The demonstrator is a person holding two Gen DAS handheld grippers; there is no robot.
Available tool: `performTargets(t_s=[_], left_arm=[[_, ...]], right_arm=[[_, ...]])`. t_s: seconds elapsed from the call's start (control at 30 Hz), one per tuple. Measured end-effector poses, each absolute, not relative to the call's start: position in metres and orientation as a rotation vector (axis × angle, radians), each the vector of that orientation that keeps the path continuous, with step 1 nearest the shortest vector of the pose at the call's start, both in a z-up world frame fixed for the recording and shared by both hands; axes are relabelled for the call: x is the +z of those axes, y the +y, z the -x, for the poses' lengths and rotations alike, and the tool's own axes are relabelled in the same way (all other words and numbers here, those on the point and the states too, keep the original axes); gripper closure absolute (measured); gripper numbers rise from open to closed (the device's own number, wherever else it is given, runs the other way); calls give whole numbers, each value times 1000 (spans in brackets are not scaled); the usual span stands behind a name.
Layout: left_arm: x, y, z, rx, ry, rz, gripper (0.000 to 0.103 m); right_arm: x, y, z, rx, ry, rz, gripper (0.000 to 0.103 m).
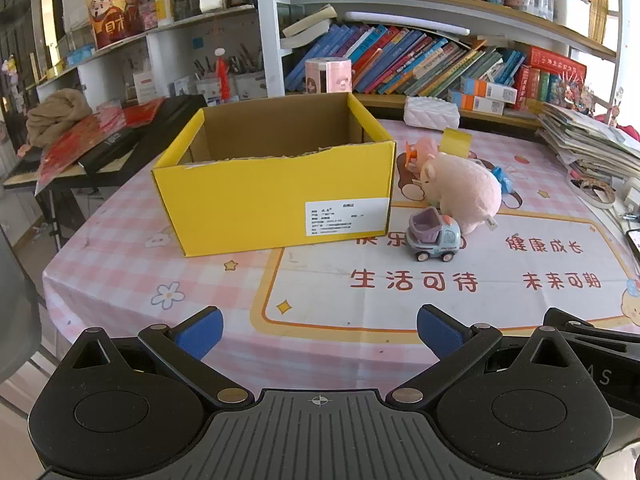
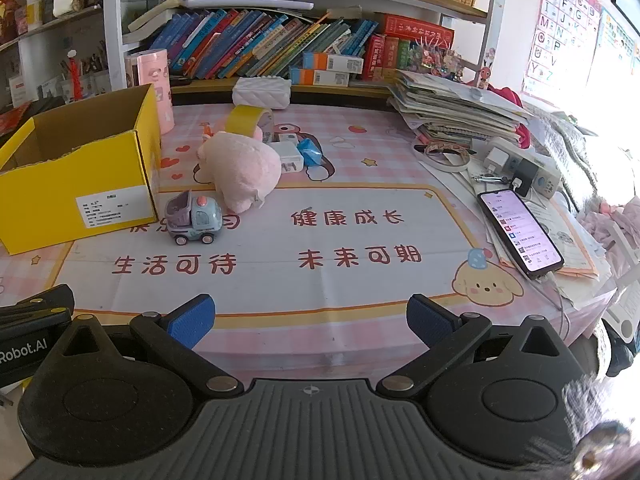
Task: Organize objects
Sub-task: 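Move both tools toward the pink plush pig and grey toy car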
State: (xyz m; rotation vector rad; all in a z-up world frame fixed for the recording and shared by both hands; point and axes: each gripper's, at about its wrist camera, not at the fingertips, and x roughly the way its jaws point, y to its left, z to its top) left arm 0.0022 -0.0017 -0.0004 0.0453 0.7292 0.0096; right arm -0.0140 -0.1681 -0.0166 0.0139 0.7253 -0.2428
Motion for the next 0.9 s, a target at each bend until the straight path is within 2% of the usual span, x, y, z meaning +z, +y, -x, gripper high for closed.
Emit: performTargets(t_s=[0.9], left_arm=[[1,-9,-7,-18,727,-58,0]], right_arm=[[-15,-176,10,-264,738,-20,0]])
